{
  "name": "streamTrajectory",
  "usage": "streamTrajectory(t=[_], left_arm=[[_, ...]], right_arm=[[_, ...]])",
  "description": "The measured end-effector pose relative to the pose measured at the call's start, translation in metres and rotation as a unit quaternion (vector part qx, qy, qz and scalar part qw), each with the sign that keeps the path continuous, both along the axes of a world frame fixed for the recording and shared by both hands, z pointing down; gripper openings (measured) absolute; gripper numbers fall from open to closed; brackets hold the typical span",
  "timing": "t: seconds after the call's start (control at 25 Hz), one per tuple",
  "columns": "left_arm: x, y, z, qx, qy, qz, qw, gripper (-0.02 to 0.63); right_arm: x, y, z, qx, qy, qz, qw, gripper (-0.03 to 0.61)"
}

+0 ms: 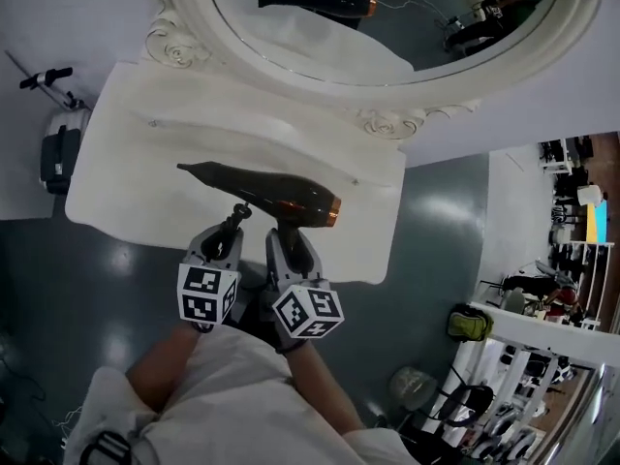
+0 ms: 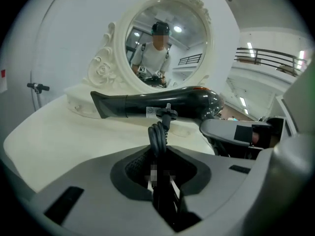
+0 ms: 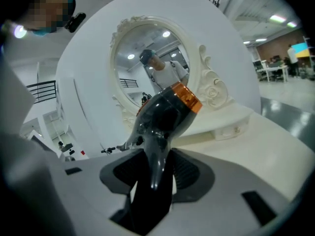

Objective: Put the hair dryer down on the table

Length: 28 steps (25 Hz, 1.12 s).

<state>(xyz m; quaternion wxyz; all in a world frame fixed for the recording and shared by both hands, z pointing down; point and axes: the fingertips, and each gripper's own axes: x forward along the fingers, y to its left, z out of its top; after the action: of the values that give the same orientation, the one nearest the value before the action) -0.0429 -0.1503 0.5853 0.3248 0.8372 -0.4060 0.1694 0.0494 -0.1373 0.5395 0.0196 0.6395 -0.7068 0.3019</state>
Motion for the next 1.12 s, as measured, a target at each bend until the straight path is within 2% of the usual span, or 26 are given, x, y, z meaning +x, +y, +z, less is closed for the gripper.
streamTrajectory(t=[0.2,0.48,0.88,1.12], left_arm=[[0.002,0.002,0.016,-0.027,0.006,0.030,0.9992,0.075],[0.003,-0.005,0.040,-0.054,0.013,0.025,0.9981,0.075],[-0.006,-0.016,0.059,-0.084,0.011,-0.001,0.9964,0.075],[-0.007,-0.036,0.061,-0.075,0.009,-0.008,0.9971,0.075]], right_arm=[[0.011,0.005,0.020,-0.043,0.001,0.047,0.998,0.186],[0.021,-0.002,0.051,-0.090,-0.011,0.073,0.993,0.186],[0.028,-0.017,0.069,-0.112,-0.016,0.090,0.989,0.186],[0.030,-0.033,0.075,-0.104,-0.038,0.099,0.989,0.186]])
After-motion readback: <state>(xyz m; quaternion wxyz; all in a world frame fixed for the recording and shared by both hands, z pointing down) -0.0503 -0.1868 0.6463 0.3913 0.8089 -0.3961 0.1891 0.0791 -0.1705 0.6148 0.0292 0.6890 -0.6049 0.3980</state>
